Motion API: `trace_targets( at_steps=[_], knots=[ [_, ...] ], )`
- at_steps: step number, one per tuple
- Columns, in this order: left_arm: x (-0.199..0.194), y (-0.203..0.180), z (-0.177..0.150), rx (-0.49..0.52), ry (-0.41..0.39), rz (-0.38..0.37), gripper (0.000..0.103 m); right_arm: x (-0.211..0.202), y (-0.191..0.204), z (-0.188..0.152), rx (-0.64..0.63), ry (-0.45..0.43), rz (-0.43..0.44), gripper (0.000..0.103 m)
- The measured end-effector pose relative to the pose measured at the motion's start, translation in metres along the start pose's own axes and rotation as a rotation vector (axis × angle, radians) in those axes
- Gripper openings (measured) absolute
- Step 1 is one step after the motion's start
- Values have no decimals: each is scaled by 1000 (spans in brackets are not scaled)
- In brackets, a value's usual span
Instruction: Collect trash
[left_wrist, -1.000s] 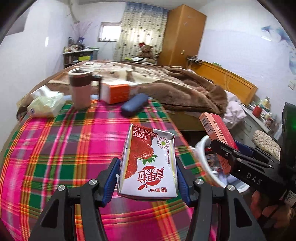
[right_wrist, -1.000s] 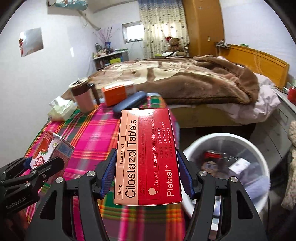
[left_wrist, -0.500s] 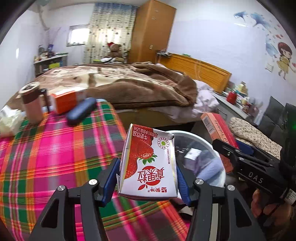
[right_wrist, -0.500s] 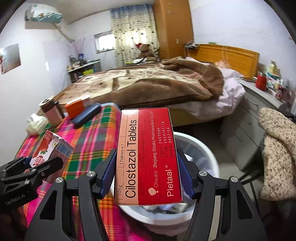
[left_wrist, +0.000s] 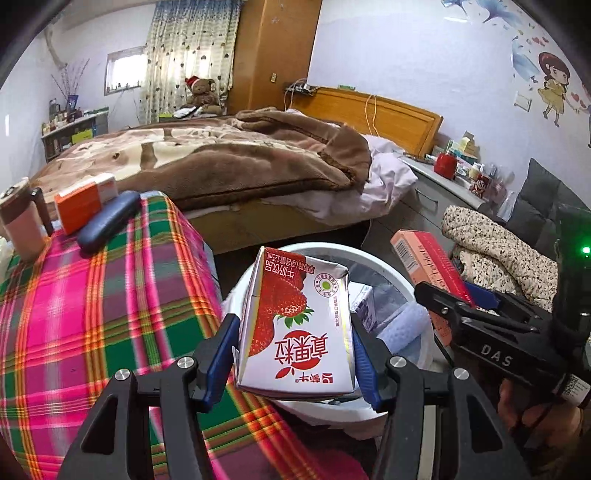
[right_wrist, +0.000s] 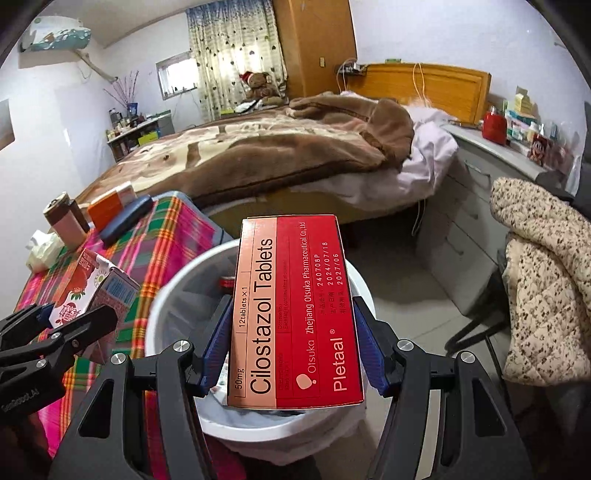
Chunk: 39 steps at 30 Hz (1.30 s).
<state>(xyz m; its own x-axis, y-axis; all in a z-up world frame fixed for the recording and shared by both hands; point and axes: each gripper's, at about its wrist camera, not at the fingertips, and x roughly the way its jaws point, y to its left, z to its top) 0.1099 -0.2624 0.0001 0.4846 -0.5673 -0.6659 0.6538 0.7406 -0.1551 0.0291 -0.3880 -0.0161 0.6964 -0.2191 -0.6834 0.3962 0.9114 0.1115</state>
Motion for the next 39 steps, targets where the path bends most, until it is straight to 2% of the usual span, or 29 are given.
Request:
trace_targets(
  at_steps=[5,9,10,12,14,23,29,39],
  knots=[
    [18,-7,-1,8,28,21,57,13,-5,-2,-13,36,8,63],
    [27,-5,-1,-12,48,8,58,20,-10,-3,-5,62,20,63],
    [28,-5,-1,-14,48,5,60,21,-11,-4,0,68,19,63],
    [29,-3,-2,-25,49,5,70,22,-12,-5,5,74,16,64],
    [29,-2,-3,-33,49,3,70,20,-13,-6,8,67,13,72],
    [9,0,-8,-43,19,13,71,8,-13,-5,25,29,11,73],
    [-19,3,-16,-52,-34,65,71,-17,-9,-12,47,-29,39,73],
    [-74,7,-51,-62,-119,230,71,-51,25,-37,-15,-128,103,73]
  ],
)
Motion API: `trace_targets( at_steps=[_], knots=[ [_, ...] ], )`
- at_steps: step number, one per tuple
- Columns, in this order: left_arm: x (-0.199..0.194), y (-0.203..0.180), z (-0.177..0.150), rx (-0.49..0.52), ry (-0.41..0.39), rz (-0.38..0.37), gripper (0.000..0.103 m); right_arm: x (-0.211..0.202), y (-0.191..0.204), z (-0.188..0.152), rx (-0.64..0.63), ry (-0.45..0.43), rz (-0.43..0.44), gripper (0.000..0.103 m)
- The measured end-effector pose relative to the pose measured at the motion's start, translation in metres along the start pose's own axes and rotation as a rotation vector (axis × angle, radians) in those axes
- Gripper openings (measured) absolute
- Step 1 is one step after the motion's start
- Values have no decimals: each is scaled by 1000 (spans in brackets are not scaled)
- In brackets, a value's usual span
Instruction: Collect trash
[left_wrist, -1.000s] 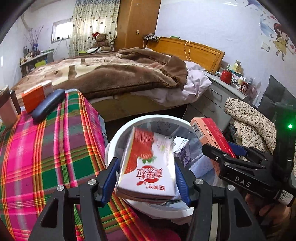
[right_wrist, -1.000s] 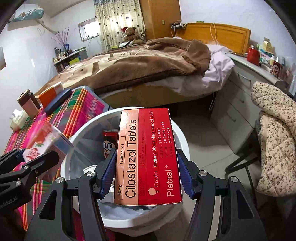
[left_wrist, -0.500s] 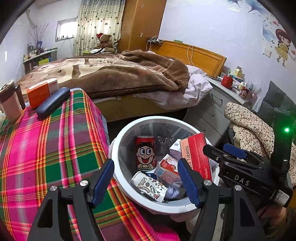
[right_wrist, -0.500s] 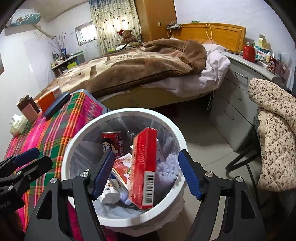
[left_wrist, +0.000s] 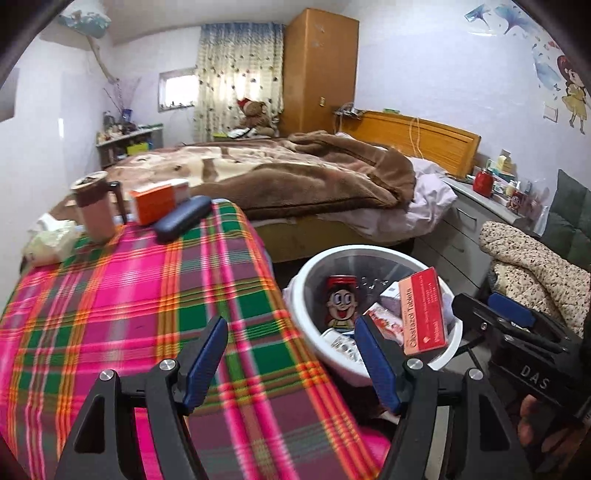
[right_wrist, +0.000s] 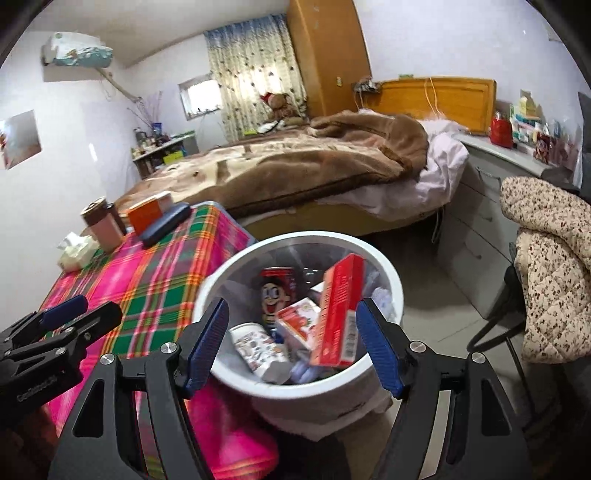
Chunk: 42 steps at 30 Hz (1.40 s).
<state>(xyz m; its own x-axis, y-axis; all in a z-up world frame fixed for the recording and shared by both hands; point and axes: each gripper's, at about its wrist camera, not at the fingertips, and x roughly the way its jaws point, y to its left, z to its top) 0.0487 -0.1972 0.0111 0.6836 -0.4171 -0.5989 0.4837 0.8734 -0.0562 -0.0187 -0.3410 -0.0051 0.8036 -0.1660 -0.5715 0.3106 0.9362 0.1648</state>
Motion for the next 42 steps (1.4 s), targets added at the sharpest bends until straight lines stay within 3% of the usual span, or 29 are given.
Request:
trace_targets(
  at_steps=[7,11,20,42],
  knots=[
    [-34,10,-20,1,-60,110,71,-17,20,-16,-50,-65,22,73],
    [-49,17,-30,-19,-83,114,71,-25,29,-22,-69,-93,35,73],
    [-78,22,-47,-3,-155,217,71,-39,49,-32,-117,-152,53,73],
    [-86,31,-52,-38,-156,222,71,-44,53,-39,-104,-153,34,73]
  ],
)
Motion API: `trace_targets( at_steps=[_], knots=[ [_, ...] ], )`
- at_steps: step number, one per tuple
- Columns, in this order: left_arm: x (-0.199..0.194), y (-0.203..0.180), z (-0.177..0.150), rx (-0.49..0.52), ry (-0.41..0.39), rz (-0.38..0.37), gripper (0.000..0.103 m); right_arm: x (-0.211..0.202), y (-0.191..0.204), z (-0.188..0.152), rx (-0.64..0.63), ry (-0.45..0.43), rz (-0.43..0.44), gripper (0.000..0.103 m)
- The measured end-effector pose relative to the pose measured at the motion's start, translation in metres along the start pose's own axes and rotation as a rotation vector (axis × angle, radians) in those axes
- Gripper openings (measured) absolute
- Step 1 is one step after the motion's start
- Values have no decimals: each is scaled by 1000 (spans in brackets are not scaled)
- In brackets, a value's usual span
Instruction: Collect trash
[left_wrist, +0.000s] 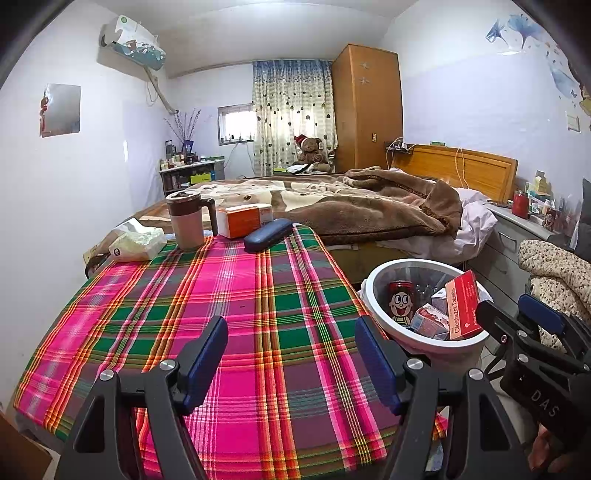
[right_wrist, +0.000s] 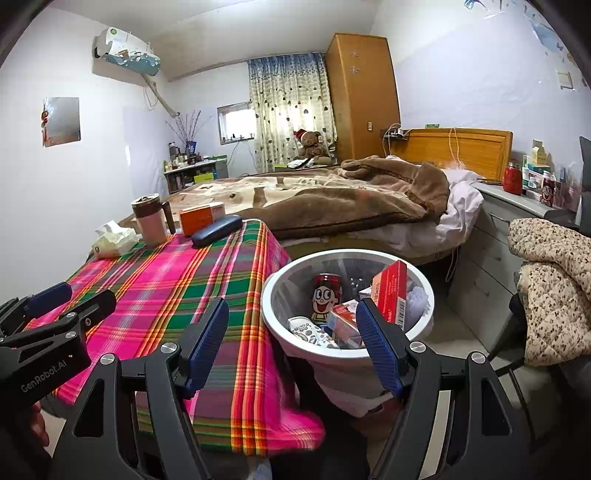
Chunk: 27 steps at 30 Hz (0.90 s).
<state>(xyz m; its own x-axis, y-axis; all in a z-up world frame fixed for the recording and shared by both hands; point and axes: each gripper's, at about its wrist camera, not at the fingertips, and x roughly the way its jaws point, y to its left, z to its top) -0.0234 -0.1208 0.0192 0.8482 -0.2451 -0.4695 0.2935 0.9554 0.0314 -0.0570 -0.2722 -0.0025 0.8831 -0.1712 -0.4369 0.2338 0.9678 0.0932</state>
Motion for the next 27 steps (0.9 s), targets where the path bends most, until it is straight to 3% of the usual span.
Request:
trace_targets(
  at_steps=[27],
  knots=[
    [-4,3,1,-3,9,-3,71,1,3,0,-9,5,-2,73]
  ],
)
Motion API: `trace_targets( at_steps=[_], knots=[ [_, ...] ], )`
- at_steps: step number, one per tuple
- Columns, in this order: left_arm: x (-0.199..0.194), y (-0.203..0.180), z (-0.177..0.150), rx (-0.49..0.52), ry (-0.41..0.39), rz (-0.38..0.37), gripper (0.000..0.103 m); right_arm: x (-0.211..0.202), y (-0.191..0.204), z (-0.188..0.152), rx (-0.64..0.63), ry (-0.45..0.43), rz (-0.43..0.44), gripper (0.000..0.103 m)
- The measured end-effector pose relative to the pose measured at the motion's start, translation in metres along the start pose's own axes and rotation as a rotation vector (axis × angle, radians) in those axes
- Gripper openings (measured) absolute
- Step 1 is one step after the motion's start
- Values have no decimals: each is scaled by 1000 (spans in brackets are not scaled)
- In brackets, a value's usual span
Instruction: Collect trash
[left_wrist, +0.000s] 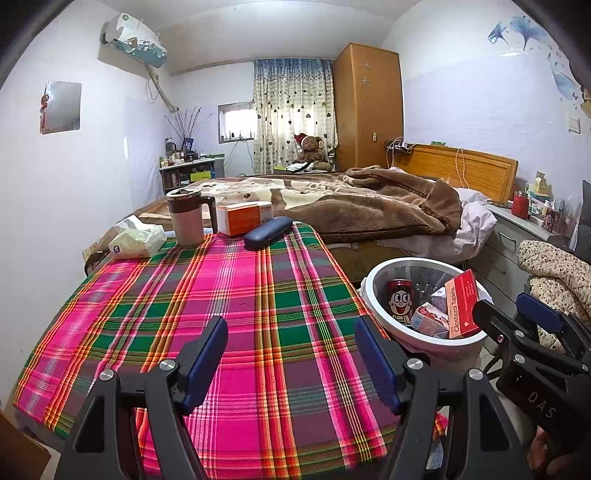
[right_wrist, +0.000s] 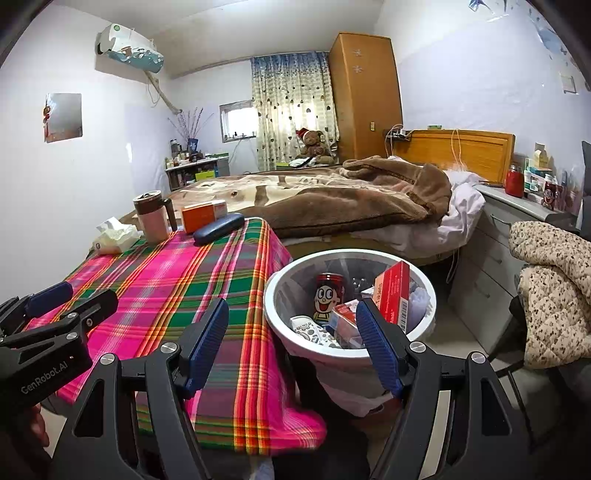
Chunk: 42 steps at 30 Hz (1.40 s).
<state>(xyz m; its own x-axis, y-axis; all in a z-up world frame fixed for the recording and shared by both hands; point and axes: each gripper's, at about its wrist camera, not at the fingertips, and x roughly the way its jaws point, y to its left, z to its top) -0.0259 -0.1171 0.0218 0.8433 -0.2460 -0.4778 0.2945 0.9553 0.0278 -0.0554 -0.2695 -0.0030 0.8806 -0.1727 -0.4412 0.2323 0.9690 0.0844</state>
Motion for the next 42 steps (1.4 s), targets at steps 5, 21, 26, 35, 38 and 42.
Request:
trace_targets(
  at_steps=[5,21,26,35,38,42],
  knots=[
    [1,0,0,0,0,0,71,0,0,0,-2,-1,1,73],
    [3,1,0,-5,7,2,71,0,1,1,-1,0,-1,73],
    [2,2,0,-7,7,4,71,1,1,1,-2,-1,-2,73],
    [2,2,0,-9,7,4,71,0,1,1,-3,0,0,73],
    [2,2,0,-9,9,5,71,0,0,1,-3,0,2,73],
    [3,2,0,-9,9,4,71,0,1,1,-3,0,0,73]
  ],
)
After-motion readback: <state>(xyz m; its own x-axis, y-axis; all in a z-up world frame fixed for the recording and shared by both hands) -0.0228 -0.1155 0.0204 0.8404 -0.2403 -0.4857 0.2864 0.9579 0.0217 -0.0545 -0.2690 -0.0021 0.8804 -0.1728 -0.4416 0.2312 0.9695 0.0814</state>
